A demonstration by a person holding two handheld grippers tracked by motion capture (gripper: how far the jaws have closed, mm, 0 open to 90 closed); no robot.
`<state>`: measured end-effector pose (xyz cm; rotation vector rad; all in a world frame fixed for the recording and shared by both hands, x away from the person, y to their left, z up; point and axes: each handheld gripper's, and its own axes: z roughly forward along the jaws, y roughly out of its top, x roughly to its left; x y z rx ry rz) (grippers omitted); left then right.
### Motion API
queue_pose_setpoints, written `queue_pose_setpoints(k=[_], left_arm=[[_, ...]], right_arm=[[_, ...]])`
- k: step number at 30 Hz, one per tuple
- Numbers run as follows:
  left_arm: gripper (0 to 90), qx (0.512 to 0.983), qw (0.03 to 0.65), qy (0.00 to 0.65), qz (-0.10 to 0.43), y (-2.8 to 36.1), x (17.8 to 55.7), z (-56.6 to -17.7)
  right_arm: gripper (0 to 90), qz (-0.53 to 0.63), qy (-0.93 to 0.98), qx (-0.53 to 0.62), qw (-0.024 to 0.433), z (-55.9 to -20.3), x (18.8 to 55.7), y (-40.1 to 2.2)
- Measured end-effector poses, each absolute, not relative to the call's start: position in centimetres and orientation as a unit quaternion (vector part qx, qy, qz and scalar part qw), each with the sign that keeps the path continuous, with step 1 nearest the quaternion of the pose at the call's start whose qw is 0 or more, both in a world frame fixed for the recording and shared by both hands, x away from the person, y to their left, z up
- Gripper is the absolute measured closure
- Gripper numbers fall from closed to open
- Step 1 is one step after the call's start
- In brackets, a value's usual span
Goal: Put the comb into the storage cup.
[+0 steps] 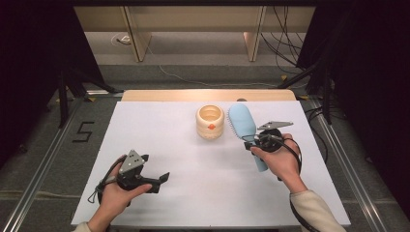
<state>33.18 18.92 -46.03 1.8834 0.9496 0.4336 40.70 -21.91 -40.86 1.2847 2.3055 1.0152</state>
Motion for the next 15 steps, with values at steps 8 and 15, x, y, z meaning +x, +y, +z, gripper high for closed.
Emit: queue_pose_setpoints(k=[8,15], left_arm=[[0.0,0.775,0.475,0.380,0.171,18.0,33.0,-46.0],[0.0,0.781,0.478,0.368,0.162,16.7,32.7,-45.9]], right_arm=[[70.4,0.371,0.801,0.444,0.155,-41.0,40.2,-20.5],[70.4,0.385,0.800,0.434,0.154,-41.1,39.8,-19.2]])
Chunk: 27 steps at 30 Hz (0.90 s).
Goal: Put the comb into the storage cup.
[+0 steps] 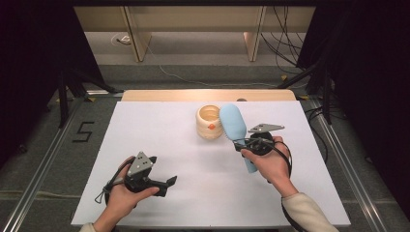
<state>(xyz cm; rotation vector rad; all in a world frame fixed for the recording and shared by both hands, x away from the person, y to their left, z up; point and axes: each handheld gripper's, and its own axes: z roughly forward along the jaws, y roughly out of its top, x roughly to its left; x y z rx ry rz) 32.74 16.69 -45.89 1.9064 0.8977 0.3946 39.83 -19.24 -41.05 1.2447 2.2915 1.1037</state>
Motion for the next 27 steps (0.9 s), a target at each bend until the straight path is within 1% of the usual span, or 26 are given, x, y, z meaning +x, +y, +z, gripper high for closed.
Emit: queue_pose_setpoints(k=[7,14,27], left_arm=[[0.0,0.788,0.483,0.353,0.147,14.9,32.7,-45.8],[0.0,0.797,0.488,0.331,0.128,12.2,32.8,-45.7],[0.0,0.801,0.498,0.321,0.084,7.6,33.7,-45.9]], right_arm=[[70.4,0.394,0.800,0.427,0.152,-41.2,39.6,-18.3],[70.4,0.401,0.800,0.422,0.146,-41.4,39.4,-17.3],[70.4,0.413,0.801,0.411,0.140,-41.6,39.0,-16.0]])
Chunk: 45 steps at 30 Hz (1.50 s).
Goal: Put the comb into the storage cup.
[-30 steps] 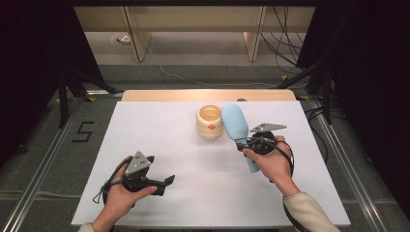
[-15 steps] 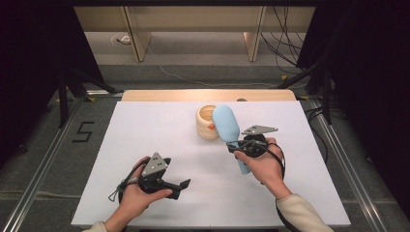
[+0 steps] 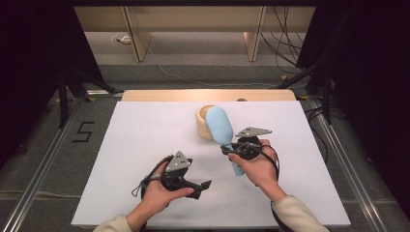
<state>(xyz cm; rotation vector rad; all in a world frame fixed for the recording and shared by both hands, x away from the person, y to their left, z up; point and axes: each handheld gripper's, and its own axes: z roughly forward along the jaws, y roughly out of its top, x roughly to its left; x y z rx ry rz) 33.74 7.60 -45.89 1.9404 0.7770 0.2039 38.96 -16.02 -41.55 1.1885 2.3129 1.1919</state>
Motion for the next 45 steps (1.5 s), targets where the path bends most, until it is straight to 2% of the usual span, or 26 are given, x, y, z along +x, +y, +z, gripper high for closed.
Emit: queue_pose_setpoints(k=[23,35,40,45], left_arm=[[0.0,0.796,0.508,0.327,0.040,3.5,35.2,-46.9],[0.1,0.782,0.515,0.351,0.022,2.4,36.0,-47.4],[3.5,0.778,0.516,0.358,0.019,2.3,36.3,-47.5],[11.4,0.774,0.519,0.363,0.017,2.2,36.4,-47.5]], right_arm=[[70.4,0.424,0.799,0.405,0.131,-41.9,38.5,-14.5],[70.4,0.429,0.799,0.402,0.126,-41.8,38.3,-14.1],[70.4,0.431,0.799,0.400,0.127,-41.8,38.3,-14.0],[70.5,0.429,0.801,0.400,0.124,-41.9,38.3,-13.9]])
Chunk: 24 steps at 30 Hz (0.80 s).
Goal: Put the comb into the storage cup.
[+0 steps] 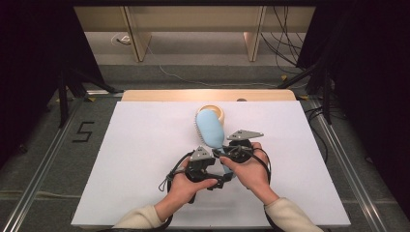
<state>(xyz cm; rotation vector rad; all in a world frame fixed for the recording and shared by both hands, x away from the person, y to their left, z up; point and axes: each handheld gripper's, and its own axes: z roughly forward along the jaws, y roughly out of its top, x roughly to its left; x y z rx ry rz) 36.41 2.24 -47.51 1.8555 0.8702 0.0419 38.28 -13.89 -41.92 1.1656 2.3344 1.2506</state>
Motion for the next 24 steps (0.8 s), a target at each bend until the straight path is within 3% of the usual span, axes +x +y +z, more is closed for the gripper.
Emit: queue_pose_setpoints(k=[12,24], left_arm=[[17.6,0.765,0.531,0.364,0.002,1.77,36.43,-47.53],[30.6,0.751,0.545,0.373,-0.005,1.49,36.52,-47.48]], right_arm=[[70.4,0.431,0.800,0.398,0.128,-41.93,38.21,-13.76],[70.4,0.433,0.800,0.396,0.128,-41.95,38.11,-13.63]])
